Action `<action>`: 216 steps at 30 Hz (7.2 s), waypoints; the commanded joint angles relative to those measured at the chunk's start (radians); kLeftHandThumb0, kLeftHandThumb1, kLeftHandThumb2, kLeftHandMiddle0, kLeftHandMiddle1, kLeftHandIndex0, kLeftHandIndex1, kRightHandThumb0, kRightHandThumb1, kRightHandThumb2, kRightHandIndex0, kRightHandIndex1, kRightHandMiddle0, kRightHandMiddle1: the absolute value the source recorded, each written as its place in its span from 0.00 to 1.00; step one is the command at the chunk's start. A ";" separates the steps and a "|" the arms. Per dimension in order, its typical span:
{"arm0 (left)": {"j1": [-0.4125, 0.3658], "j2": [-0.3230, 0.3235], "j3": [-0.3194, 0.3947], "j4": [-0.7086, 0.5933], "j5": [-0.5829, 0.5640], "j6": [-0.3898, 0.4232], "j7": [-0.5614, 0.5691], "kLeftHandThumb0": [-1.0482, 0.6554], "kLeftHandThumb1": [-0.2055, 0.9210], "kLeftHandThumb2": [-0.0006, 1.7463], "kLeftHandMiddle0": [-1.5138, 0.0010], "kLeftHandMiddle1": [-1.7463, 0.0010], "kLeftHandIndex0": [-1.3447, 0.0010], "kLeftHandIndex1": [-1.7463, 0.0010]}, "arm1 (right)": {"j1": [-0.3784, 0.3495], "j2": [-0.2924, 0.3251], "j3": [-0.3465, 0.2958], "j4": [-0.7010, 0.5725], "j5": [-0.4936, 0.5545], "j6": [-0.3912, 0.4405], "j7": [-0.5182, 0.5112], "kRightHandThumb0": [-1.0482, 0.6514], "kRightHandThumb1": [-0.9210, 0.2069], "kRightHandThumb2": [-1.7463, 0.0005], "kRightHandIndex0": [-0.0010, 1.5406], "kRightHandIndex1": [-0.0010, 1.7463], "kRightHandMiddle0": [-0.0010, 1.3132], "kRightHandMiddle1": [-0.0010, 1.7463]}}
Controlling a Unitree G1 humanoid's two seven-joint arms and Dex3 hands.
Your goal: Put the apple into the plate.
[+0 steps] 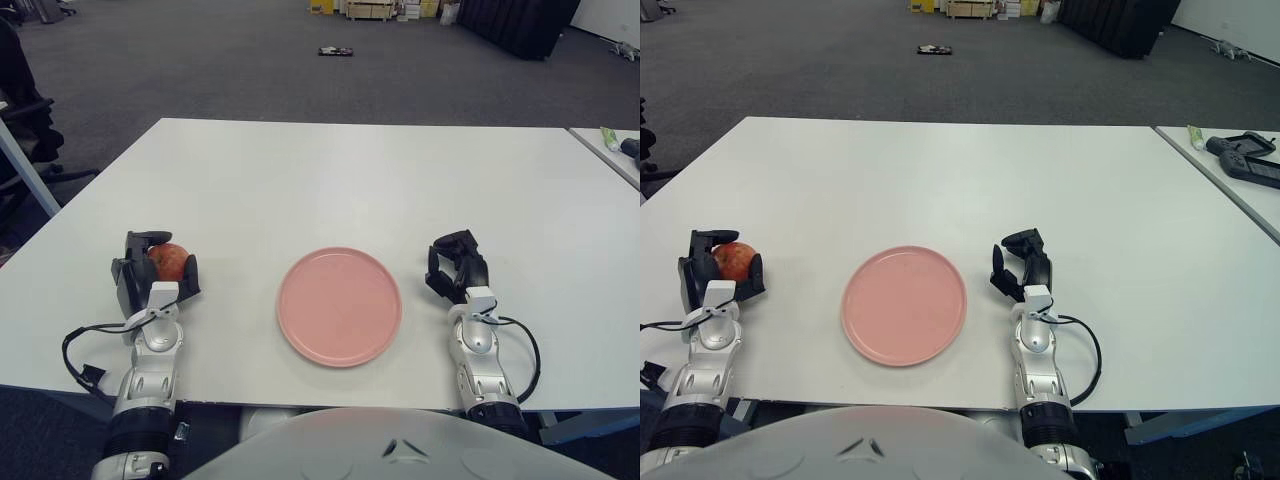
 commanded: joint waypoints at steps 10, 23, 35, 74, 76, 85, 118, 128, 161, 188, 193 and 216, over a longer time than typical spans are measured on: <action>0.058 -0.105 -0.073 -0.310 0.009 -0.013 -0.062 0.33 0.41 0.80 0.16 0.00 0.51 0.00 | 0.000 -0.009 -0.003 0.045 0.005 0.017 0.013 0.39 0.26 0.47 0.41 0.77 0.28 1.00; 0.074 -0.127 -0.182 -0.460 0.037 -0.113 -0.163 0.31 0.35 0.84 0.17 0.00 0.47 0.00 | -0.009 -0.005 -0.002 0.064 0.001 0.006 0.005 0.39 0.25 0.48 0.40 0.77 0.28 1.00; 0.066 -0.070 -0.238 -0.532 0.060 -0.099 -0.332 0.30 0.32 0.86 0.15 0.00 0.45 0.00 | -0.015 -0.004 -0.004 0.071 0.002 0.010 0.002 0.39 0.25 0.48 0.40 0.77 0.28 1.00; 0.166 -0.089 -0.102 -0.336 0.158 -0.047 -0.222 0.18 0.67 0.49 1.00 0.76 1.00 0.56 | -0.002 -0.006 0.004 0.065 -0.001 0.013 0.011 0.39 0.24 0.48 0.42 0.77 0.27 1.00; 0.172 -0.065 -0.098 -0.301 0.160 -0.079 -0.221 0.15 0.68 0.47 1.00 0.79 1.00 0.60 | -0.003 -0.005 0.003 0.066 -0.001 0.012 0.011 0.39 0.24 0.48 0.42 0.76 0.27 1.00; 0.218 0.067 -0.116 -0.304 0.130 -0.093 -0.394 0.01 0.86 0.28 1.00 0.99 1.00 0.97 | 0.002 -0.003 0.005 0.055 -0.002 0.023 0.010 0.39 0.23 0.49 0.40 0.75 0.26 1.00; 0.255 0.330 -0.127 0.057 -0.351 -0.794 -0.804 0.00 1.00 0.32 1.00 1.00 1.00 1.00 | 0.013 -0.001 0.009 0.038 -0.010 0.045 -0.002 0.39 0.23 0.49 0.39 0.75 0.27 1.00; 0.257 0.321 -0.109 0.061 -0.413 -0.789 -0.845 0.00 1.00 0.41 1.00 1.00 1.00 1.00 | 0.009 0.003 0.007 0.043 -0.001 0.036 0.004 0.39 0.24 0.49 0.39 0.75 0.27 1.00; 0.177 0.251 -0.122 -0.132 -0.013 -0.218 -0.716 0.00 1.00 0.20 1.00 1.00 1.00 1.00 | 0.035 0.009 0.003 0.004 -0.010 0.057 -0.018 0.39 0.23 0.49 0.37 0.74 0.26 1.00; 0.087 0.215 -0.185 -0.148 0.072 -0.106 -0.657 0.00 0.92 0.17 1.00 1.00 1.00 1.00 | 0.065 0.012 0.005 -0.055 -0.019 0.106 -0.024 0.39 0.25 0.48 0.36 0.76 0.28 1.00; 0.082 0.224 -0.191 -0.170 0.070 -0.077 -0.674 0.00 0.91 0.17 1.00 1.00 1.00 1.00 | 0.067 0.009 0.008 -0.060 -0.025 0.109 -0.023 0.39 0.25 0.48 0.36 0.76 0.28 1.00; -0.010 0.334 -0.272 -0.149 0.161 -0.039 -0.779 0.00 0.82 0.22 1.00 1.00 1.00 1.00 | 0.066 0.017 0.001 -0.073 -0.019 0.121 -0.029 0.39 0.23 0.49 0.35 0.74 0.27 1.00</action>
